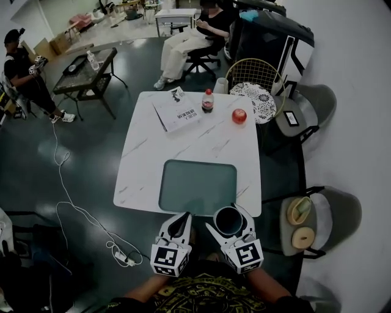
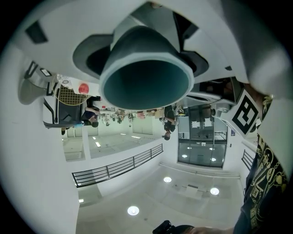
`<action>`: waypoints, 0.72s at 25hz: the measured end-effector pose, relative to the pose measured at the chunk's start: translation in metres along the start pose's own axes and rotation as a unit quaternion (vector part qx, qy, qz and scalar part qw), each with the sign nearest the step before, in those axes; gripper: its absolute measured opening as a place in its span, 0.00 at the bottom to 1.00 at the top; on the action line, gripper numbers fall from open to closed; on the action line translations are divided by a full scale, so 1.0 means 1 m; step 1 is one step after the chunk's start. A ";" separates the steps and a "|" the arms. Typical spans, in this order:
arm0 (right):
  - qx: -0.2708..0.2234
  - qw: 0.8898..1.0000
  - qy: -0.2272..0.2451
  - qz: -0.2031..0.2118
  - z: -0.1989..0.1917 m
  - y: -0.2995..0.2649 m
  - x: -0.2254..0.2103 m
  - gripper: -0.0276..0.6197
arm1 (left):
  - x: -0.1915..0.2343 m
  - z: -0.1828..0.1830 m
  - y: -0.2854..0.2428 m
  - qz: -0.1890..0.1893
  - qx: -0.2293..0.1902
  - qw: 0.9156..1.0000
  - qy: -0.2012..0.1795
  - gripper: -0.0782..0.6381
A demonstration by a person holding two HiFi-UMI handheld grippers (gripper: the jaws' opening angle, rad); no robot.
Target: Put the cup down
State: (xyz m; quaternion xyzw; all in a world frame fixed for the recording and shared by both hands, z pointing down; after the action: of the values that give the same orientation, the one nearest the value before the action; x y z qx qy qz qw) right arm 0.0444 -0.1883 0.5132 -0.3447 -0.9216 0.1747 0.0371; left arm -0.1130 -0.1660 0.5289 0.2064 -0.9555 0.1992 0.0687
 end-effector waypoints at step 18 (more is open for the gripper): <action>0.007 0.999 -0.011 -0.030 -0.009 -0.095 -0.033 0.64 | 0.066 -0.004 -0.066 -0.003 0.048 0.999 -0.007 0.12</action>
State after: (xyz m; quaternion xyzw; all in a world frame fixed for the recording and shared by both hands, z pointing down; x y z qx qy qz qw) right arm 0.0123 -0.2733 0.5564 -0.3147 -0.9306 0.1837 0.0349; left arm -0.1452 -0.2435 0.5702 0.2140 -0.9446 0.2432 0.0528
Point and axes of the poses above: the fingertips, and each gripper's own axes: y backward along the fingers, x to its left, z out of its top, the point moved 6 cm from there along y, backward along the fingers, and after that the axes turned 3 degrees about x, right-handed, at the moved point
